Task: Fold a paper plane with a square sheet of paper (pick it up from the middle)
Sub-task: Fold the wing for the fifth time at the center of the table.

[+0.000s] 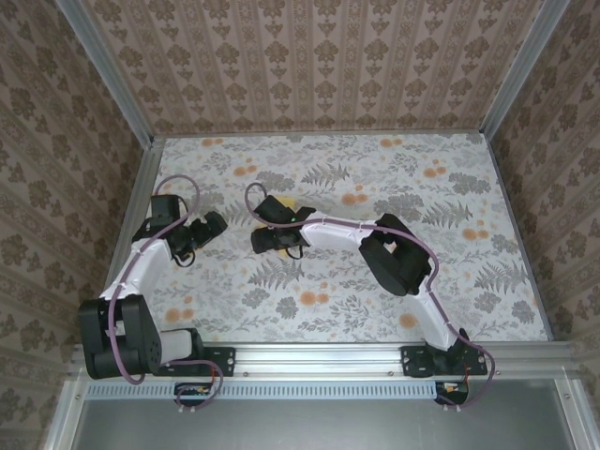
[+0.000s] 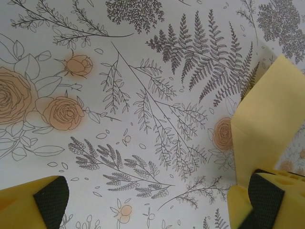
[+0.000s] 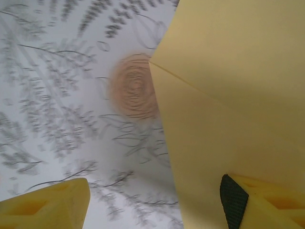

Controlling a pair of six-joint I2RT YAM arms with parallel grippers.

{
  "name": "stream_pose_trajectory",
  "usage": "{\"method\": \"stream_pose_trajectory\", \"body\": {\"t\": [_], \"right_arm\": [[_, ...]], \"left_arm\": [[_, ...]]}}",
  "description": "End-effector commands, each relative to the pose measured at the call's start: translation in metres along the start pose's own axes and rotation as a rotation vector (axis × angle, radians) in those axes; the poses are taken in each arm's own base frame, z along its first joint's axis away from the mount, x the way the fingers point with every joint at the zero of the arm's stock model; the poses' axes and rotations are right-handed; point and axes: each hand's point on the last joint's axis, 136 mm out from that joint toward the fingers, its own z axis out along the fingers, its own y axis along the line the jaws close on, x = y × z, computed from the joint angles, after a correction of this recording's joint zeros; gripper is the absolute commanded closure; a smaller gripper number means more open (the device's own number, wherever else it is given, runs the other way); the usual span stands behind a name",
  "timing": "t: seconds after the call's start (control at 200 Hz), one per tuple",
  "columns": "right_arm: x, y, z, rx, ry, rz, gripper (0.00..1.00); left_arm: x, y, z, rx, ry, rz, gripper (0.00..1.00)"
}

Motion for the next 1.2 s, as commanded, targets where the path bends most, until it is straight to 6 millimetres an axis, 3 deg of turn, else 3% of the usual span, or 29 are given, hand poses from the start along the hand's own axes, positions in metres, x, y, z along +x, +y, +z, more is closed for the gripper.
{"method": "stream_pose_trajectory", "body": {"t": [0.0, 0.24, 0.415, 0.7, 0.785, 0.99, 1.195], "right_arm": [[0.003, -0.018, 0.005, 0.063, 0.028, -0.021, 0.25], [0.016, -0.031, 0.005, 0.064, 0.069, -0.03, 0.25], [0.03, -0.035, -0.01, -0.064, 0.108, -0.043, 0.26], [0.059, -0.056, -0.044, -0.371, 0.143, -0.005, 0.3], [0.056, -0.063, -0.054, -0.404, 0.121, 0.015, 0.32], [0.022, -0.06, -0.084, -0.405, 0.005, 0.067, 0.38], [0.011, -0.077, -0.087, -0.286, -0.045, 0.141, 0.52]], "left_arm": [[-0.002, -0.006, -0.004, 0.034, -0.01, -0.015, 0.0], [0.002, -0.009, -0.002, 0.055, 0.01, -0.016, 0.0], [0.006, -0.021, 0.0, 0.095, 0.043, 0.022, 0.0], [0.033, -0.063, 0.016, 0.186, 0.134, 0.108, 0.03], [0.043, -0.074, 0.022, 0.206, 0.156, 0.118, 0.04], [0.06, -0.089, 0.033, 0.218, 0.174, 0.126, 0.04], [0.067, -0.098, 0.041, 0.227, 0.184, 0.116, 0.05]]}}
